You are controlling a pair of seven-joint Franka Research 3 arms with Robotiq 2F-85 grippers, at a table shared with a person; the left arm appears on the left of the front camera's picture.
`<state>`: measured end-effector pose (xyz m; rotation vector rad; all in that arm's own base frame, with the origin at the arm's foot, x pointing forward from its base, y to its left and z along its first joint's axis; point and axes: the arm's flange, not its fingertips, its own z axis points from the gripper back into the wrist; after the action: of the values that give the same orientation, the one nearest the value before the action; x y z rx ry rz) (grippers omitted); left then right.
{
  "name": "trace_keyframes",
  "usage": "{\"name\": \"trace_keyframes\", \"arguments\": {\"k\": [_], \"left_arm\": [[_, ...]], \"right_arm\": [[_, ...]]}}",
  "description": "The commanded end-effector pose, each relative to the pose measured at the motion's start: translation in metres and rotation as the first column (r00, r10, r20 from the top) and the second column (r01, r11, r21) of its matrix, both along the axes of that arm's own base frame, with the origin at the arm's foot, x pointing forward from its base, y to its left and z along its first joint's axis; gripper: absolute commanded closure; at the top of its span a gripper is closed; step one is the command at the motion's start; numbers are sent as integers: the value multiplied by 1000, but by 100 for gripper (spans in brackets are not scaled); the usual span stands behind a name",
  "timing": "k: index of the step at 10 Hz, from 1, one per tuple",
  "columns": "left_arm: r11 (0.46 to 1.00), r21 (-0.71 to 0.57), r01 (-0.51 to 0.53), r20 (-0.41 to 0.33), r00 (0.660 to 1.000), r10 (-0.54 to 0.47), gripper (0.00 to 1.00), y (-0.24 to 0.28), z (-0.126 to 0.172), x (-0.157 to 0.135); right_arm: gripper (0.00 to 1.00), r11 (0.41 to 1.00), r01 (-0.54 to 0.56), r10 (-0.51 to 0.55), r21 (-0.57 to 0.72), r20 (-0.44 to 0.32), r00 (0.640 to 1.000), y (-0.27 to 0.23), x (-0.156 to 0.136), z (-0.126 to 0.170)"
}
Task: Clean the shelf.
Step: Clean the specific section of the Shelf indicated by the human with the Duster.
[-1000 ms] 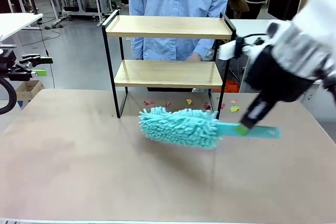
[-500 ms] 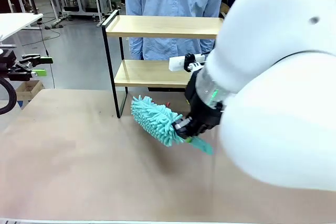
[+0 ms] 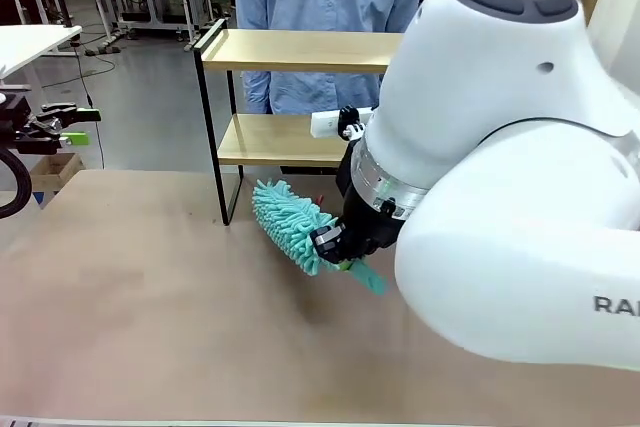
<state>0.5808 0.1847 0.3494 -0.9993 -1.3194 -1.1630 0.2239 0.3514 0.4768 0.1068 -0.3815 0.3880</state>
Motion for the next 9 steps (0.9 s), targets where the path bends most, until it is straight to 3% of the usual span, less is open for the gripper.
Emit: {"name": "trace_keyframes", "arguments": {"k": [1,3,5,9], "left_arm": [[1000,2,2,10,1000,-2,0,-2,3,-1],[1000,2,2,10,1000,-2,0,-2,3,-1],[1000,2,2,10,1000,-2,0,-2,3,-1],[1000,2,2,10,1000,-2,0,-2,3,-1]], "right_arm": [[88,1000,-20,20,-5,11,1000,-7,0,5],[88,998,57,-57,7,9,998,29,9,-7],[88,981,191,-193,31,57,980,70,26,-17],[88,947,311,-320,87,132,938,126,55,-46]]}}
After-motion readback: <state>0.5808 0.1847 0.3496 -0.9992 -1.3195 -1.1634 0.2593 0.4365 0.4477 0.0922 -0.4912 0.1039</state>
